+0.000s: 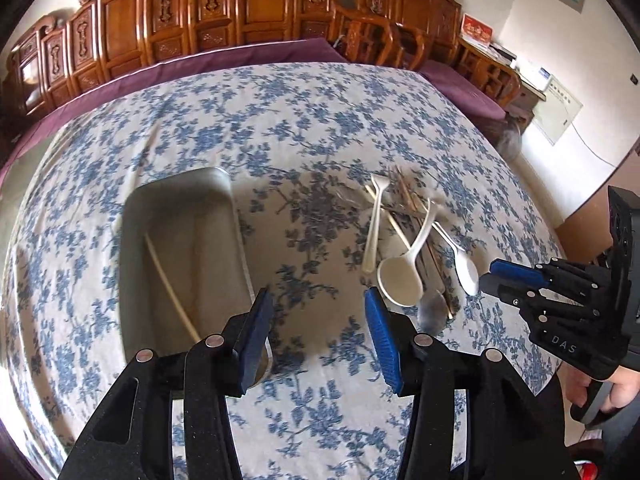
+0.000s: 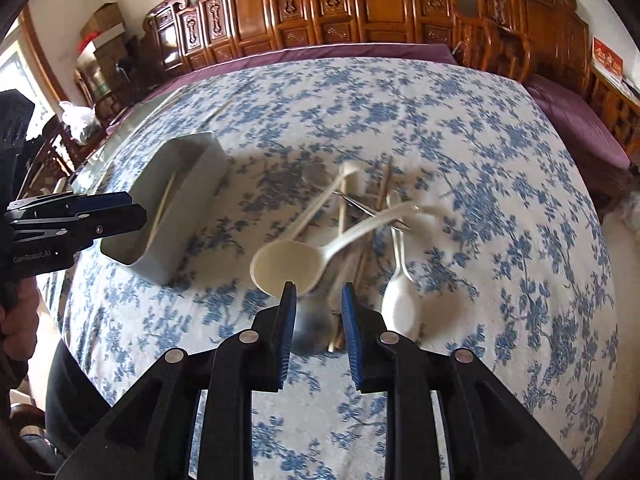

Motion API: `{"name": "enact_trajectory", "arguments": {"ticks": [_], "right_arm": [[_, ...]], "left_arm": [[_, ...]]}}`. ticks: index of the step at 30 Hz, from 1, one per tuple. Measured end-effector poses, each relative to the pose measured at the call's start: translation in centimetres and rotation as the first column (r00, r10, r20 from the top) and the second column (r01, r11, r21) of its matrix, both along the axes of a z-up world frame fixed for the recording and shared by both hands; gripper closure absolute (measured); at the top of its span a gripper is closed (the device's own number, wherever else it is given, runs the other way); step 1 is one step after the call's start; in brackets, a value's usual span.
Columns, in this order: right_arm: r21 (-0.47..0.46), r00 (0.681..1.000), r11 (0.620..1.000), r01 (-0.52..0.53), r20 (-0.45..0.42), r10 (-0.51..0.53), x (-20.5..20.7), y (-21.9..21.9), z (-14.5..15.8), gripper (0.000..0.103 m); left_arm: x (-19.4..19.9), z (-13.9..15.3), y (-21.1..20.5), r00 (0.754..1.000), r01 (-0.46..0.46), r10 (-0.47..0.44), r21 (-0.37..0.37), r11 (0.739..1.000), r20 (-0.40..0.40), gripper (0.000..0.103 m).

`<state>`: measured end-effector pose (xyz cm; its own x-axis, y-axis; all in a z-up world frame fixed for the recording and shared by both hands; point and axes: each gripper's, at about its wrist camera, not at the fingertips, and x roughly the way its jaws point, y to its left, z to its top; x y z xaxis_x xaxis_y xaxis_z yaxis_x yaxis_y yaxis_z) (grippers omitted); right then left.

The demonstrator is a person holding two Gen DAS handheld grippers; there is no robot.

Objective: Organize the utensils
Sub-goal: 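Move the left gripper to the pile and grasp a white plastic spoon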

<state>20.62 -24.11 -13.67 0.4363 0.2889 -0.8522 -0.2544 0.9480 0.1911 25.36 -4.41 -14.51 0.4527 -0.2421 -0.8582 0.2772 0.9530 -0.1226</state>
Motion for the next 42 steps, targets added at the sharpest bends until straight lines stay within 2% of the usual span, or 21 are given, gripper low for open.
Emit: {"name": "enact_trajectory", "arguments": {"ticks": [5,11,16,23,26,29,30,34,37,40,42], "right_arm": [[-0.030,1.000,0.999,0.012,-0.014,-0.012,0.2,-0.6,-1.6,0.078],[-0.053,0.999,0.998,0.031,-0.030,-0.032,0.5,-1.5,-3.0,0.078],[-0.072,0.999,0.997,0.034,-0.031,-0.036,0.5,-2.4,-3.3,0.078],[-0.060,0.997,0.996,0.068,-0.042,-0.071,0.2,-4.0,-3.7,0.075],[-0.056,0.996,0.996,0.074,-0.042,-0.077,0.0,-4.2,-3.8,0.073],[-0.052,0.996,0.996,0.078,-0.041,-0.081,-0.2,-4.4,-3.8,0.073],[-0.051,0.996,0.996,0.079,-0.040,-0.081,-0.2,-4.4,-3.8,0.073],[-0.046,0.995,0.995,0.086,-0.043,-0.088,-0.3,-4.5,-4.0,0.073],[-0.054,0.996,0.995,0.079,-0.045,-0.081,-0.4,-4.1,-4.1,0.072],[-0.058,0.996,0.995,0.076,-0.038,-0.078,0.0,-3.6,-4.3,0.065],[-0.062,0.996,0.995,0.079,-0.034,-0.082,0.4,-3.4,-4.5,0.064]], "left_arm": [[0.4,-1.2,-1.5,1.000,0.014,-0.014,0.004,1.000,-0.024,0.057],[1.5,-4.0,-2.8,0.997,0.022,-0.022,0.002,1.000,-0.073,0.057],[2.8,-6.3,-4.3,0.991,0.020,-0.024,-0.034,0.999,-0.131,0.057],[4.3,-7.8,-5.9,0.985,0.018,-0.030,-0.069,0.997,-0.172,0.058],[4.9,-8.6,-6.5,0.979,0.015,-0.031,-0.082,0.997,-0.201,0.065],[5.2,-9.4,-6.5,0.972,-0.002,-0.024,-0.112,0.994,-0.235,0.078],[5.2,-9.5,-6.5,0.971,-0.005,-0.023,-0.115,0.993,-0.238,0.088],[4.6,-9.1,-6.5,0.973,-0.002,-0.028,-0.126,0.992,-0.230,0.100],[4.0,-8.1,-5.8,0.977,-0.029,0.001,-0.129,0.991,-0.215,0.100],[3.3,-6.7,-5.1,0.982,-0.051,0.025,-0.140,0.989,-0.187,0.100],[3.0,-5.9,-4.8,0.985,-0.056,0.031,-0.144,0.988,-0.169,0.100]]}}
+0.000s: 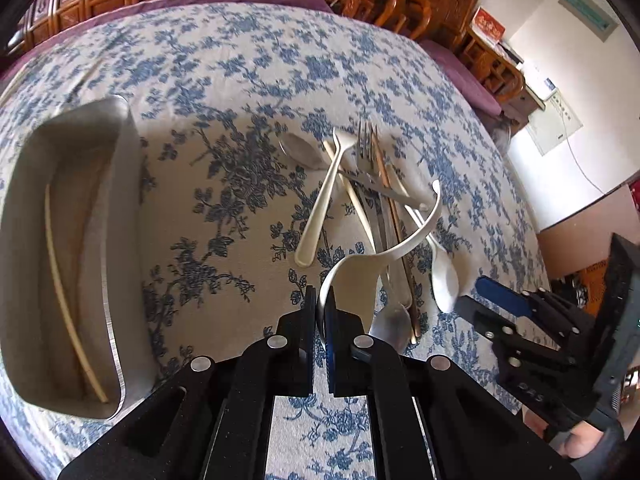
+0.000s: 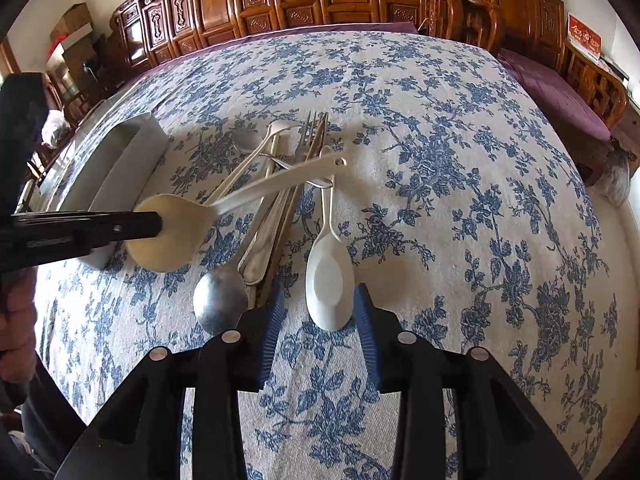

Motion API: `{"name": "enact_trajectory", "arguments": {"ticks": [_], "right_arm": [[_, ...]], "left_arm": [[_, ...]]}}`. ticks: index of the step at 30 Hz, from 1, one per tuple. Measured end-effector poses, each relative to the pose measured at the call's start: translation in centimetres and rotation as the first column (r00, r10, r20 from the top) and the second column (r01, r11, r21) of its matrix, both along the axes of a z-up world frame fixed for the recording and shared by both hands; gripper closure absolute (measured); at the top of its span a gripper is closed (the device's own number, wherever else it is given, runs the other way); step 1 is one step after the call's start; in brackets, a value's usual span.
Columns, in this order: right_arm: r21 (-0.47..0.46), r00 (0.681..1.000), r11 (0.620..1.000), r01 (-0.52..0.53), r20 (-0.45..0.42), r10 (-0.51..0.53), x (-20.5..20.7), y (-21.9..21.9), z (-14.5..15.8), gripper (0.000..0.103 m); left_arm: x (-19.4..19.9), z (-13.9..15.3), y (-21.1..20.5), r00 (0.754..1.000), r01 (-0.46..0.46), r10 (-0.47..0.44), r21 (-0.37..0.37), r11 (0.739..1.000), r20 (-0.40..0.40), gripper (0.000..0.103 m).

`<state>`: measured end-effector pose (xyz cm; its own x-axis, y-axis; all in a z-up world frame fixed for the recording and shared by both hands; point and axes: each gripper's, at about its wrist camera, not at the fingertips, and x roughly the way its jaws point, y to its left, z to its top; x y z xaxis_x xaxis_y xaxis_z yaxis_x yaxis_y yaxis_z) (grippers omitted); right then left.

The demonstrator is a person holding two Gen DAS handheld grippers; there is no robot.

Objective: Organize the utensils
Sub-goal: 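Move the left gripper to the pile and grasp a white plastic spoon, then carry the white spoon into the tray with the left gripper while the right gripper grasps another white spoon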

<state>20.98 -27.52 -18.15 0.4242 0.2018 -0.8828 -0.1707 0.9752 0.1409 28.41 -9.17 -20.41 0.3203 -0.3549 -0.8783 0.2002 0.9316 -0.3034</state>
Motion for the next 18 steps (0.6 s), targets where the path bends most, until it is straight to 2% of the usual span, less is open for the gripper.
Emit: {"name": "enact_trajectory", "arguments": {"ticks": [4,9,18], "right_arm": [[-0.028,1.000,1.000,0.000,0.008,0.001,1.1,0.6,-0.4,0.063],[-0.043,1.000,0.999,0.011,0.005,-0.011,2.9,0.8,-0.7,0.063],[-0.093,0.999,0.996,0.002,-0.052,-0.007,6.3,1.1,-2.1,0.063]], "left_arm": [[-0.8,2.3,0.9,0.998,-0.011,0.010,0.016,1.000,0.065,0.100],[-1.7,4.2,2.3,0.994,-0.027,0.025,0.018,0.999,0.107,0.100],[-2.9,5.4,5.0,0.988,-0.075,0.070,0.031,0.997,0.140,0.100]]}}
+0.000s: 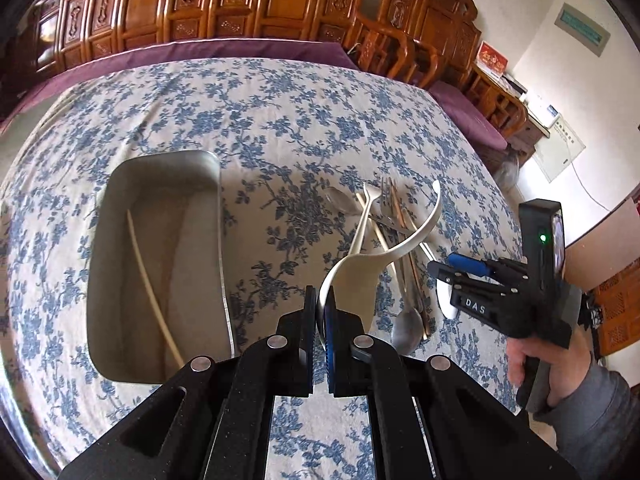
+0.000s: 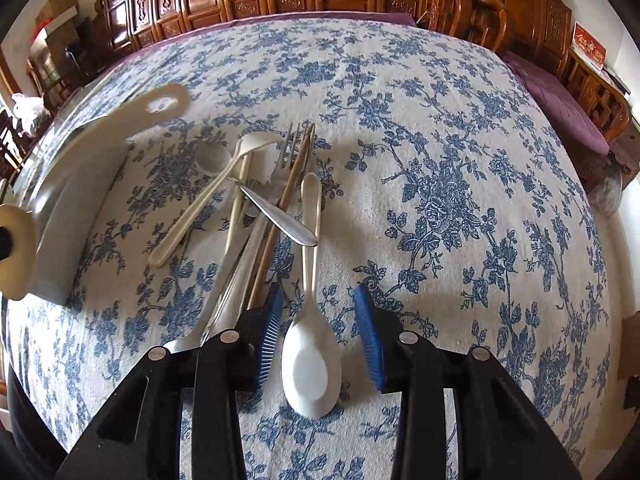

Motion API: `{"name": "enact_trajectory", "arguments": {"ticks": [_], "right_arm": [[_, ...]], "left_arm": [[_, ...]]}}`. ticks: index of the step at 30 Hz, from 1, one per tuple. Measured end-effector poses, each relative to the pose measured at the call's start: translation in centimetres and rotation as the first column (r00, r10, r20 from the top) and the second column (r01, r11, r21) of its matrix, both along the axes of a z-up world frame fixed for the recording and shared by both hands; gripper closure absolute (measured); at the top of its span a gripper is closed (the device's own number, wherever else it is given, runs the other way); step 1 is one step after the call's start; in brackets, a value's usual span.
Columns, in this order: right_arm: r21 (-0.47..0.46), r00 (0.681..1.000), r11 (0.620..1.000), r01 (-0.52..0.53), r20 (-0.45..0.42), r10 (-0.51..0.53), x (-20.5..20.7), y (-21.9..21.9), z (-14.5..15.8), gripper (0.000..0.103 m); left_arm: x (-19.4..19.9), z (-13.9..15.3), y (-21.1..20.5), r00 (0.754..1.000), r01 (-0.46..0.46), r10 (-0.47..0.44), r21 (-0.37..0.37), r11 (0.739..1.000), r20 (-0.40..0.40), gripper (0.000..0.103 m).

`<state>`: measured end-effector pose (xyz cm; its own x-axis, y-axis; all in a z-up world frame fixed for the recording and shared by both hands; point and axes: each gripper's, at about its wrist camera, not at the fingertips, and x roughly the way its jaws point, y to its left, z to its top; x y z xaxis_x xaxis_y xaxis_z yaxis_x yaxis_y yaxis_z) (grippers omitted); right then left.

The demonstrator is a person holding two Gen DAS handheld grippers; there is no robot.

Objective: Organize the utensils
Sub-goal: 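Carry the white spoon into the tray with the left gripper while the right gripper grasps another white spoon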

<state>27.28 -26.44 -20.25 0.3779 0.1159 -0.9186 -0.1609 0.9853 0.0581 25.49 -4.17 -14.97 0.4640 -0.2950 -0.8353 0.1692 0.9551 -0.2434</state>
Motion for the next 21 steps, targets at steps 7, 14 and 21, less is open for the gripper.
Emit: {"name": "enact_trajectory", "arguments": {"ticks": [7,14,21], "right_arm": [[-0.051,0.999,0.999,-0.002,-0.046,-0.001,1.4,0.2,-0.9,0.065],[-0.073,0.997,0.997,-0.019,-0.073,0.013,1.5,0.5,-0.8,0.089],[-0.082,0.996,0.997,0.001,-0.091,-0.009,1.1,-0.6,-0.7,0.095]], "left_arm": [[-0.6,0.3,1.4,1.000,-0.019,0.019,0.004,1.000,0.011,0.100],[-1.2,0.9,2.2,0.999,-0.035,0.035,0.002,0.999,0.029,0.100],[-1.4,1.5,3.0,0.998,-0.049,0.049,0.001,0.999,0.046,0.100]]}}
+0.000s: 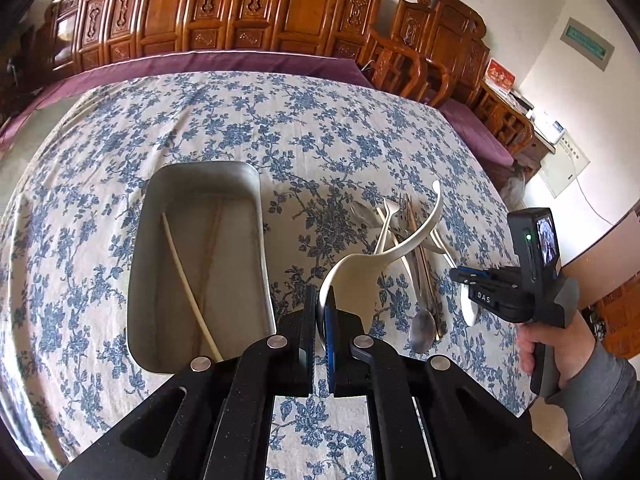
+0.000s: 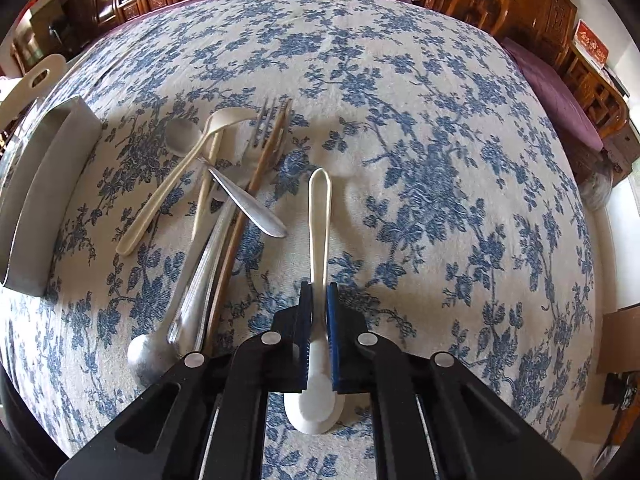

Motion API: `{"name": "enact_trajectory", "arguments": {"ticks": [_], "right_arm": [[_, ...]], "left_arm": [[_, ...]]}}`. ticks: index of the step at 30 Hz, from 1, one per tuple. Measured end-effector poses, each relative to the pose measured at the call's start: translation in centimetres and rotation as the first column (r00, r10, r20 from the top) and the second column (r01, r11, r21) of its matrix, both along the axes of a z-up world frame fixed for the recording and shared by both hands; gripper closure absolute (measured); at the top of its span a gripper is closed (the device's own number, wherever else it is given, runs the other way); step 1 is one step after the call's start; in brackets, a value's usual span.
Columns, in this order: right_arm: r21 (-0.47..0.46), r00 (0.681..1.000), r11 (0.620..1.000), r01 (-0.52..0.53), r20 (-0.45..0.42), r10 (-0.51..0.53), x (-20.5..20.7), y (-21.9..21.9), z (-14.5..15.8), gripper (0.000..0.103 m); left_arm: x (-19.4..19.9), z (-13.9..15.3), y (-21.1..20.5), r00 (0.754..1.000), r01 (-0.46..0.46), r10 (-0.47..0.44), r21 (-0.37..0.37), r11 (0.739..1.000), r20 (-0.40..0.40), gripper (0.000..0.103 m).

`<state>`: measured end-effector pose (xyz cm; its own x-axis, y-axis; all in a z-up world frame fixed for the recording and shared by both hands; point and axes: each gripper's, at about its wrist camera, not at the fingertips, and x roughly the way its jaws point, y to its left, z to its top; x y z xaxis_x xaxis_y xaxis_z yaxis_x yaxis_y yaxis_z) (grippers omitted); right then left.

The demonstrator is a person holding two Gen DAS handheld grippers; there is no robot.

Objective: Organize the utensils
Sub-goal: 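Carry the white spoon into the tray with the left gripper while the right gripper grasps another white spoon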

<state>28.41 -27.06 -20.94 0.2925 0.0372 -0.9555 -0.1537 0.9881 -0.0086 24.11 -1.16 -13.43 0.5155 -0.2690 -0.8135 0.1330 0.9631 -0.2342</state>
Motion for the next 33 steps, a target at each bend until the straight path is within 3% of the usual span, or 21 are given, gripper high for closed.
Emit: {"name": "enact_trajectory", "arguments": {"ticks": [13,23,33], "right_arm": [[0.064,0.995,0.998,-0.008,0.096,0.002,-2.6,-0.4,4.4,0.095],[0.151,0.977,0.977,-0.151,0.176,0.124,-3.6,6.3,8.7,0.095],[0.209,0.958,0.945,-0.250,0.193,0.210,-4.6,12.0,10.4,0.095]], "left_arm": [[0.0,0.6,4.4,0.995,-0.096,0.096,0.030,0.995,0.025,0.100],[0.4,-1.2,9.4,0.974,-0.225,0.226,0.077,0.971,0.001,0.100],[1.9,-3.2,10.6,0.956,-0.288,0.293,0.133,0.948,-0.018,0.100]]}}
